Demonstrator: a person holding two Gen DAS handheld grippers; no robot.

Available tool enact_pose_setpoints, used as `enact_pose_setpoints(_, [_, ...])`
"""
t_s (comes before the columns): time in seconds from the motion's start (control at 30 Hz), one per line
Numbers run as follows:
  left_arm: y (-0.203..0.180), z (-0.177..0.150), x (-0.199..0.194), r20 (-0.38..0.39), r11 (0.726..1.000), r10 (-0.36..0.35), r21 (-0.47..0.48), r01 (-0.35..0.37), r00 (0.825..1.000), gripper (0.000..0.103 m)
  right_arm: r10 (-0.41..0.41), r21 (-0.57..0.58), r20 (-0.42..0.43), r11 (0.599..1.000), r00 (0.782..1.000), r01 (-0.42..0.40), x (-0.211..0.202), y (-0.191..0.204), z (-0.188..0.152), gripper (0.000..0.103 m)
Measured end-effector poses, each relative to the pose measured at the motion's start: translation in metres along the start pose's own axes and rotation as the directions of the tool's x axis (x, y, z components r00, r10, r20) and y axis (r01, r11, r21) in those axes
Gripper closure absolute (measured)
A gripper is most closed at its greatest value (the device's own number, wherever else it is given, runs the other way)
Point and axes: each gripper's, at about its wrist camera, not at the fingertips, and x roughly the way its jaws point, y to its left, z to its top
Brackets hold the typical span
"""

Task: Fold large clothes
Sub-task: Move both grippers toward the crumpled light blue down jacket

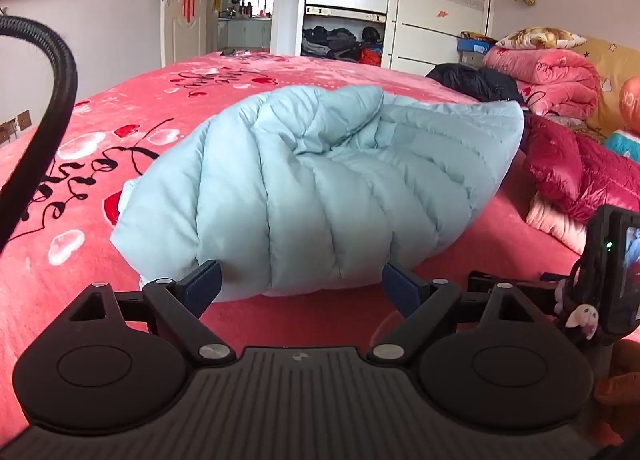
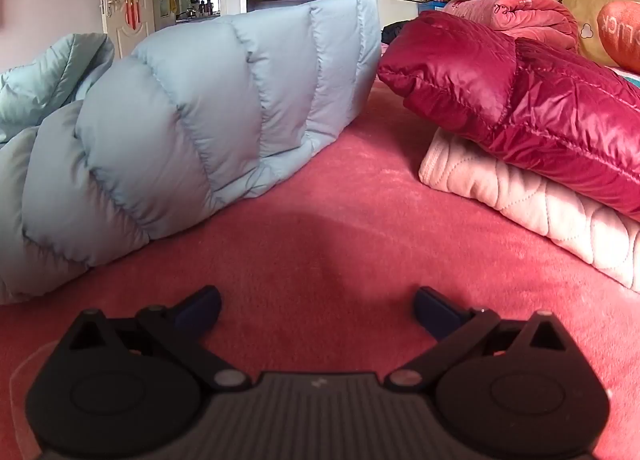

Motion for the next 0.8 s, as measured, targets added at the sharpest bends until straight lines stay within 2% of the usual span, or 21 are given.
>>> enact_pose_setpoints(0.17, [-0.005, -0.015, 0.008, -0.032, 1.000, 0.008, 0.002, -0.008, 0.999, 0.000, 0.000, 0.000, -0.001, 1.000, 1.000, 0.000, 0.000, 0.000, 0.000, 0.000])
enact_pose_setpoints(0.37, [-0.006, -0.013, 0.017, -0.085, 1.000, 0.022, 0.000, -0.022, 0.996, 0.000, -0.004, -0.004, -0.004, 1.000, 1.000, 0.004, 0.000, 0.001, 0.000, 0.000])
enact_pose_setpoints(0.53, [-0.009, -0.006, 0.005, -0.079, 1.000, 0.030, -0.003, -0.030, 0.996, 0.000, -0.020, -0.040, -0.021, 0.999, 1.000, 0.019, -0.009, 0.008, 0.004, 0.000])
enact_pose_setpoints(0.67, [-0.006, -0.003, -0.006, -0.071, 0.999, 0.044, 0.001, -0.044, 0.997, 0.000, 0.024, -0.042, -0.036, 0.999, 0.999, -0.026, -0.016, 0.002, 0.001, 0.001])
enact_pose_setpoints(0.8, [0.002, 0.001, -0.016, -0.069, 0.999, 0.050, -0.013, -0.051, 0.996, 0.000, -0.028, -0.029, -0.039, 0.999, 0.999, 0.027, -0.033, 0.000, -0.001, 0.001])
